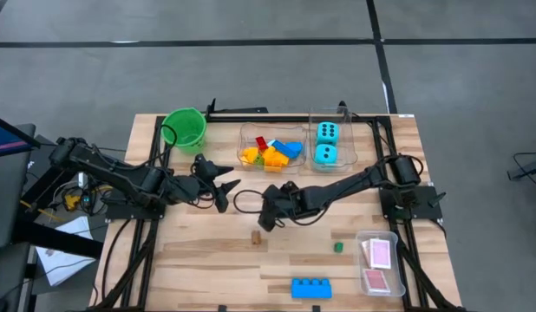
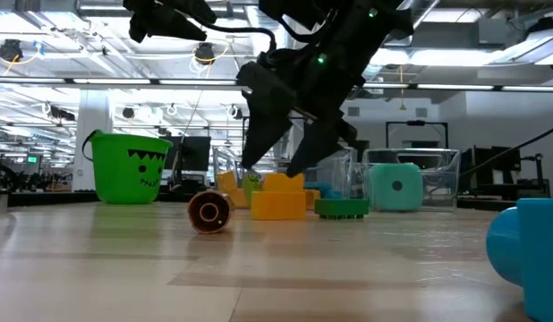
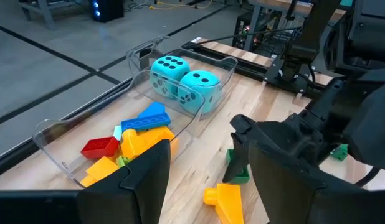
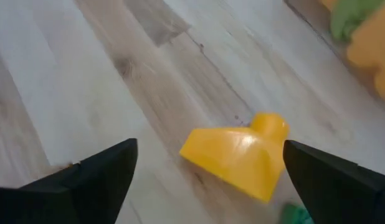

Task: Pick & Place Toys
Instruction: Put the yellow gamepiece into the left transparent bin

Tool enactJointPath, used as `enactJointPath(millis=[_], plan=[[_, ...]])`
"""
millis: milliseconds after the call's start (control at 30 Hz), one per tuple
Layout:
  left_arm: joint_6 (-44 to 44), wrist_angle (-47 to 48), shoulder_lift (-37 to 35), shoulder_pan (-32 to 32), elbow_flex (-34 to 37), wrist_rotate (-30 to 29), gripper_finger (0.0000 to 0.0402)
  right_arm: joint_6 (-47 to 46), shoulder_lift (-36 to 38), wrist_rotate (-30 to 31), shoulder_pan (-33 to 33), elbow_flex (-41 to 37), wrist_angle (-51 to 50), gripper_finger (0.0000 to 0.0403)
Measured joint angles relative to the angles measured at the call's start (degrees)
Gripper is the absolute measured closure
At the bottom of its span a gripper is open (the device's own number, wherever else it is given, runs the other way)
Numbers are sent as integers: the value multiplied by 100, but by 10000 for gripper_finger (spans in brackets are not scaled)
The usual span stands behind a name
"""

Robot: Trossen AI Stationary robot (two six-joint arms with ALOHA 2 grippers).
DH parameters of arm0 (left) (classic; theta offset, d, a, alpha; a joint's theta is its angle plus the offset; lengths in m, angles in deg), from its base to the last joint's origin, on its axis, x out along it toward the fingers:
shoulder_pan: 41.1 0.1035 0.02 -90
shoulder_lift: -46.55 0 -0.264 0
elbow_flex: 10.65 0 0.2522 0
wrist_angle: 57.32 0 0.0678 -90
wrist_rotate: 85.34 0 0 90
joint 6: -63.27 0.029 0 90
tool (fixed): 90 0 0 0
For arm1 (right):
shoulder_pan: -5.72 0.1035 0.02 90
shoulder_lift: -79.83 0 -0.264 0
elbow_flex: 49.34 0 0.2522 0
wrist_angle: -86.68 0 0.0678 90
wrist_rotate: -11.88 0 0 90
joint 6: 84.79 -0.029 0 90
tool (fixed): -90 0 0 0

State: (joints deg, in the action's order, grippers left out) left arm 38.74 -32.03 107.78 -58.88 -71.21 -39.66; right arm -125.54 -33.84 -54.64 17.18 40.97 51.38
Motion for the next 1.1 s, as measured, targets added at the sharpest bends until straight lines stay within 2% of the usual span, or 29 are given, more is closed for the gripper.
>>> enactJointPath(millis=[200,433,600,800,967,1100], plan=[[17,2,0,0,0,2,188,2110,0,-182,59,-2,-370,18],[22,2,0,0,0,7,188,3872,0,-160,46,-2,-495,18],[22,2,0,0,0,17,188,4443,0,-317,-195,-2,-463,18],[22,2,0,0,-2,16,188,4951,0,-969,-590,-2,-574,18],[23,2,0,0,-2,15,188,5261,0,-1234,-875,-2,-469,18],[24,2,0,0,-2,13,188,5461,0,-1754,-1032,-2,-356,18]])
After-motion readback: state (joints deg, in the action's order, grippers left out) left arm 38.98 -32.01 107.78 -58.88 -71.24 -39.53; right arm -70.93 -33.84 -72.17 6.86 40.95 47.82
